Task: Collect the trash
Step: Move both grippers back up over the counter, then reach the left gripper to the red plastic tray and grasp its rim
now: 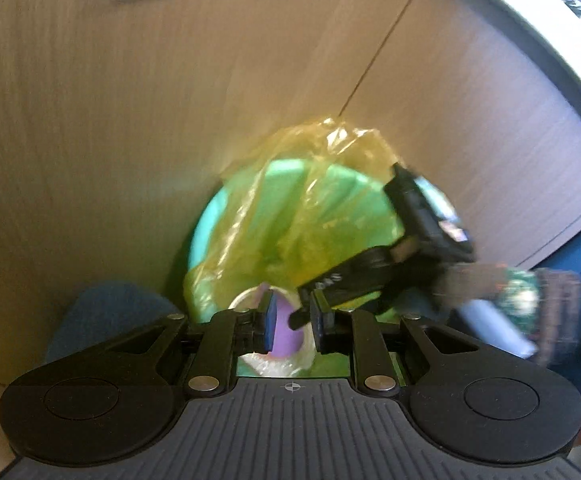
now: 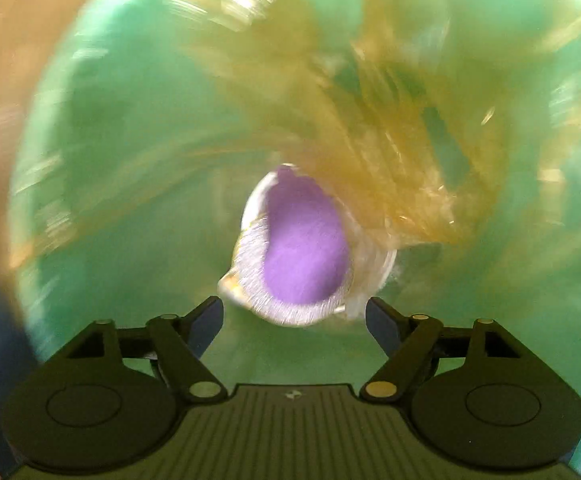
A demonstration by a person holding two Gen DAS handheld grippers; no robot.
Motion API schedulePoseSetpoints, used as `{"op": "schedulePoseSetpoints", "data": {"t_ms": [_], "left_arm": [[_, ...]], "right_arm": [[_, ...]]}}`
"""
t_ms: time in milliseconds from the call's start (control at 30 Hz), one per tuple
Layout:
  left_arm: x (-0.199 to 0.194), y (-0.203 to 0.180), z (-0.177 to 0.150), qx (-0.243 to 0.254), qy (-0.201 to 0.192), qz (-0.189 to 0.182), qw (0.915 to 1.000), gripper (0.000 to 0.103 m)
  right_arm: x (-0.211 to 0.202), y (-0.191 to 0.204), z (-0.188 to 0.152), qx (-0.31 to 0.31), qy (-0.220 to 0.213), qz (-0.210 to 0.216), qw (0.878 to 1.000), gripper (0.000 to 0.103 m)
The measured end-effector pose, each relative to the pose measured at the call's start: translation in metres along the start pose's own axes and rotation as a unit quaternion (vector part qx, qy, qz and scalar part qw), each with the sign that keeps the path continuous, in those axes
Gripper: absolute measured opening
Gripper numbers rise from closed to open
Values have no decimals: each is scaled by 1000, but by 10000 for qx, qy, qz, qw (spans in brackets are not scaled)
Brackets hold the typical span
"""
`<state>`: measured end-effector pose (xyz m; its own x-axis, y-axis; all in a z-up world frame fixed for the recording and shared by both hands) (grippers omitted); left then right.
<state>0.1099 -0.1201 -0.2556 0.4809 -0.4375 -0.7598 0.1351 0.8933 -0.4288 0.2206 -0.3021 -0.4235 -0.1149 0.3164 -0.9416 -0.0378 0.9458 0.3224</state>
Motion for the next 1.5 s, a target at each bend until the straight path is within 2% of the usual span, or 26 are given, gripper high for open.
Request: {"op": "schedulePoseSetpoints", "data": {"t_ms": [133, 267, 333, 433, 500, 567, 667, 733, 833, 900, 1033, 1100, 1200, 1300, 1400, 1467, 1500], "left_arm": [[-18, -21, 4, 343, -218, -92, 9991, 21], [-47, -46, 17, 578, -394, -343, 9970, 21], [-75, -64, 35, 703, -670, -627, 9933, 21], [-134, -90, 72, 1024, -1271, -980, 9817, 21], [-180, -103, 97, 1183, -1728, -1039, 9723, 21], [-218, -108, 124, 1195, -1997, -981, 9676, 21], [-254, -94, 174, 860, -1988, -961, 9715, 21], [-270, -77, 216, 672, -1884, -816, 9764, 21], [-281, -36, 277, 155, -2024, -302, 9787, 21], [-277, 3, 316, -430, -2138, -178, 9758, 21], [-248, 72, 374, -1429, -2179, -442, 9645, 21], [-221, 96, 402, -1706, -2160, -395, 9606, 21], [-187, 122, 438, -1948, -2204, -279, 9553, 21], [-150, 143, 461, -2346, -2009, -183, 9509, 21], [-124, 152, 465, -2478, -1597, -334, 9550, 19], [-122, 147, 461, -2314, -1492, -394, 9606, 18], [-123, 144, 457, -2216, -1404, -545, 9634, 18]], "right_arm": [[-91, 25, -22, -634, -939, -295, 9931, 79], [-195, 42, -47, -970, -2012, -982, 9698, 80], [-242, 52, -56, -1082, -2586, -1268, 9515, 81], [-321, 74, -68, -1203, -3637, -1391, 9132, 90], [-376, 89, -70, -1368, -4198, -1193, 8893, 91], [-415, 107, -69, -1479, -4600, -893, 8709, 91], [-443, 138, -55, -1556, -4969, -654, 8512, 91], [-456, 151, -38, -1549, -5049, -518, 8476, 91], [-446, 168, -8, -1513, -5027, -328, 8505, 91], [-444, 174, 6, -1509, -4994, -211, 8528, 91], [-425, 184, 28, -1454, -4925, -68, 8581, 91], [-410, 186, 28, -1367, -4937, -113, 8588, 91], [-408, 176, 34, -1289, -4943, -105, 8596, 91], [-406, 165, 38, -1165, -4926, -212, 8622, 91], [-406, 154, 43, -1061, -5038, -350, 8566, 91], [-406, 147, 51, -976, -5092, -372, 8543, 91], [-405, 145, 56, -918, -5083, -325, 8556, 91]]}}
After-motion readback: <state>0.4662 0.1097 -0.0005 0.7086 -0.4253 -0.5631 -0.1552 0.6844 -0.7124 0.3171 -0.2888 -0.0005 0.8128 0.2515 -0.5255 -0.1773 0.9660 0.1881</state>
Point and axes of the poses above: each gripper's, at about its wrist camera, not at the fingertips, and x roughly the way its jaws point, y to its left, z to its top, the point moved 2 cm from there along x, roughly the way its jaws point, and after that the axes turned 7 degrees about -x, right-handed, at the moved point
